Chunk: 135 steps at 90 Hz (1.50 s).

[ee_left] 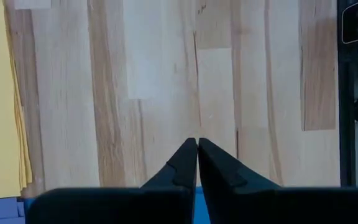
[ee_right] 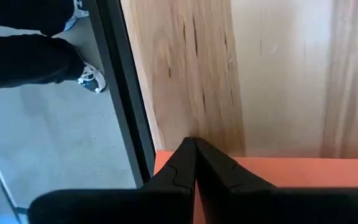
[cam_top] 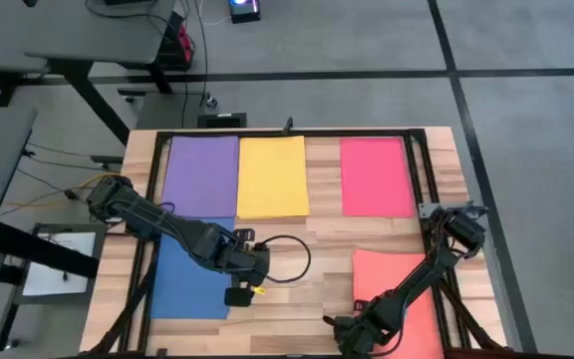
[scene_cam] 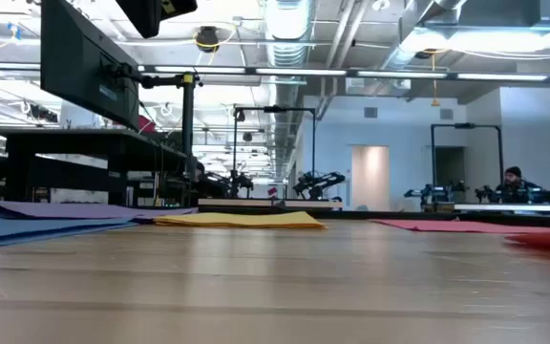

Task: Organize paper
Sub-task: Stack the orange paper on top of the orange paper

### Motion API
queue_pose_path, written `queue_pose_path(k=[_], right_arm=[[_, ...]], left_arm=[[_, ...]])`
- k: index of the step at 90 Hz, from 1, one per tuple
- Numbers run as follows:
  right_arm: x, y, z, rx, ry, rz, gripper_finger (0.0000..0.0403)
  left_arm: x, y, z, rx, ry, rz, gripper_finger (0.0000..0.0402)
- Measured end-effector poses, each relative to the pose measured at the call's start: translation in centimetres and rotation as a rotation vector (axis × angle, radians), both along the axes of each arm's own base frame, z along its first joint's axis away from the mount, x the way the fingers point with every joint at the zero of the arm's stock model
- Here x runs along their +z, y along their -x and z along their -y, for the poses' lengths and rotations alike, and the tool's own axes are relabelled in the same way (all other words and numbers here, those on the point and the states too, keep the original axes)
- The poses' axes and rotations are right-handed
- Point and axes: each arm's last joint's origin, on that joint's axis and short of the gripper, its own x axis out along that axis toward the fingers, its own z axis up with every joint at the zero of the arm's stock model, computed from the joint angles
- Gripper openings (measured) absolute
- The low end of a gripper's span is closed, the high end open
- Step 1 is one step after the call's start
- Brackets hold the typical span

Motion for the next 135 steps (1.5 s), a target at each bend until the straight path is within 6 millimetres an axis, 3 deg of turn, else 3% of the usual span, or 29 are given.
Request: queue_pose_path(k=[35,50,58,67,84,96,109,125,135], right_arm=[[0.2,-2.8,2.5,-0.09,0.001,0.063,0.0],[2.8,-2.6,3.2,-0.126,0.009,0.122,0.0],[5.0,-0.9,3.3,-0.15,0.056,0.122,0.0],[7.0,2.7,3.4,-0.161,0.15,0.013,0.0],[8.9,9.4,2.0,-0.136,0.253,-0.106,0.0],[8.2,12.6,0.1,-0.09,0.239,-0.116,0.0],[7.3,14.8,-0.5,-0.071,0.258,-0.127,0.0],[4.5,16.2,-0.5,-0.062,0.236,-0.117,0.0],[3.2,15.9,-0.5,-0.059,0.175,-0.091,0.0]], left_arm=[[0.1,-0.2,0.1,-0.006,0.01,0.027,0.0],[0.0,-1.0,0.4,-0.019,0.038,0.105,0.0],[-0.4,-1.3,0.5,-0.021,0.054,0.142,0.0],[-0.7,-2.1,0.9,-0.016,0.106,0.236,0.0],[-2.2,-4.9,1.8,-0.024,0.211,0.435,0.0],[-5.7,-8.3,3.6,-0.066,0.205,0.438,0.0],[-8.8,-12.1,5.9,-0.126,0.16,0.421,0.0],[-12.2,-16.8,8.2,-0.17,0.124,0.429,0.0],[-14.1,-18.5,9.1,-0.165,0.128,0.41,0.0]])
